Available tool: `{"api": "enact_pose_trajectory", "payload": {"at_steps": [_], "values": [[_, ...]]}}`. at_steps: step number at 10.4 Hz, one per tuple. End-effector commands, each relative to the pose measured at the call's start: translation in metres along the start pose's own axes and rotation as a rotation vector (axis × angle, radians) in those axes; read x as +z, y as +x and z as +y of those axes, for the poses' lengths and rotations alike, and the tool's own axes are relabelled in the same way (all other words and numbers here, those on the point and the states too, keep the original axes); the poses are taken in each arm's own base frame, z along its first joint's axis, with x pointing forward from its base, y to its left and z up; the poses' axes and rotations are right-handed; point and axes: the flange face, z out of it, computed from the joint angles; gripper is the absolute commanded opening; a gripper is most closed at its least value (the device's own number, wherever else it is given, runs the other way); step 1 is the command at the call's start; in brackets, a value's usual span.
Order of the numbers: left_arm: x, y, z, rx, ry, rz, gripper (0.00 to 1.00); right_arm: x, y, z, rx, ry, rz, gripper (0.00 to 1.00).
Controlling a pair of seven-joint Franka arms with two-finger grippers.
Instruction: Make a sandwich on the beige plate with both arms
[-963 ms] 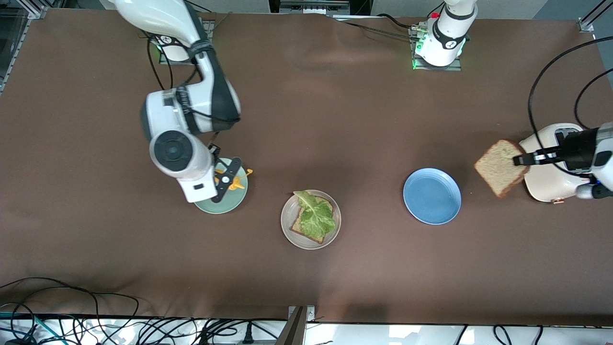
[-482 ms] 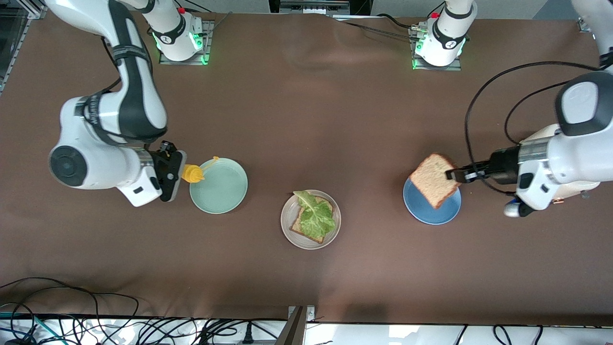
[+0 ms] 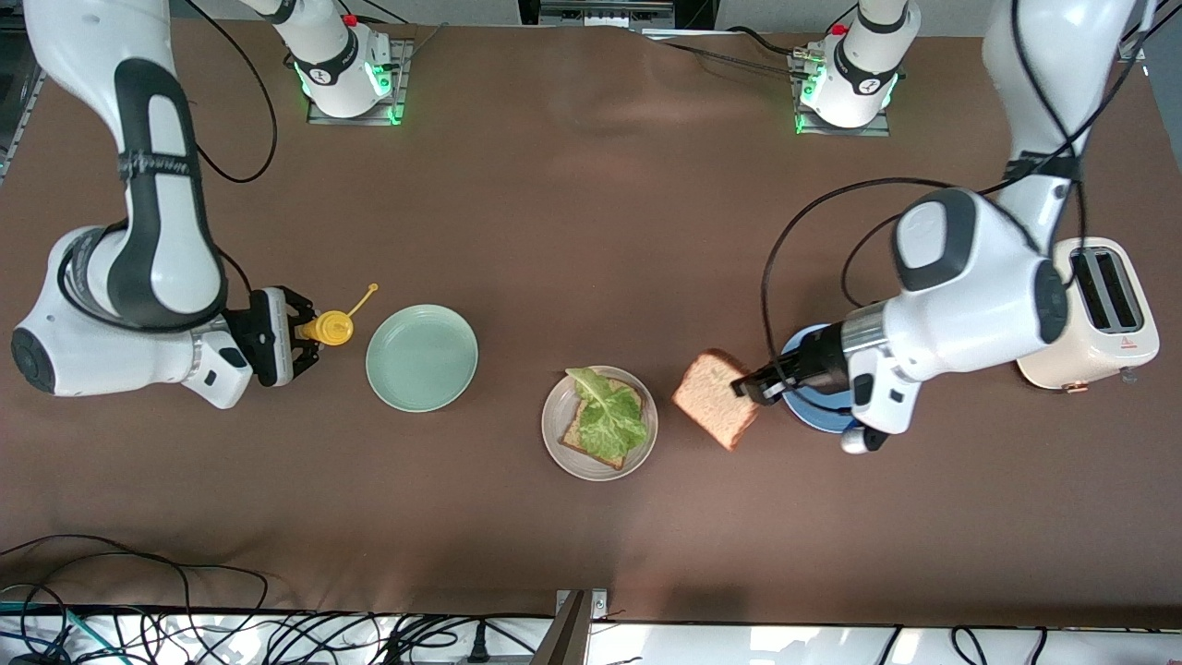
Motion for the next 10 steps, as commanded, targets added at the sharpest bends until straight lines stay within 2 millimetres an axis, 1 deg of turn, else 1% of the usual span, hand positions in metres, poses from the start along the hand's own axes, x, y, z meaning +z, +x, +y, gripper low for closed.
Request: {"api": "enact_pose_trajectory", "payload": {"at_steps": [1,2,3,4,5,6,7,8,10], "values": [[0.045,-0.004,0.01,-0.049,-0.073,0.018,0.0,0.013,-0.033,0.003,-0.1,0.042,0.101,0.0],[0.066,-0.011,0.014,-0.06,-0.107,0.041,0.0,0.023,-0.057,0.006,-0.126,0.051,0.139,0.0],[0.083,-0.018,0.019,-0.07,-0.14,0.065,0.0,0.036,-0.082,0.01,-0.144,0.052,0.174,0.0],[0.095,-0.022,0.02,-0.073,-0.161,0.079,0.0,0.049,-0.101,0.013,-0.172,0.042,0.209,0.0],[0.102,-0.022,0.019,-0.077,-0.166,0.083,0.0,0.059,-0.119,0.016,-0.188,0.031,0.241,0.0],[0.117,-0.029,0.018,-0.075,-0.166,0.077,0.0,0.073,-0.128,0.017,-0.203,0.039,0.276,0.0],[0.125,-0.03,0.017,-0.086,-0.179,0.088,0.0,0.085,-0.137,0.018,-0.205,0.043,0.308,0.0],[0.142,-0.041,0.017,-0.076,-0.171,0.078,0.0,0.098,-0.14,0.02,-0.205,0.052,0.358,0.0],[0.165,-0.05,0.014,-0.068,-0.167,0.075,0.0,0.117,-0.149,0.021,-0.194,0.051,0.441,0.0]]}}
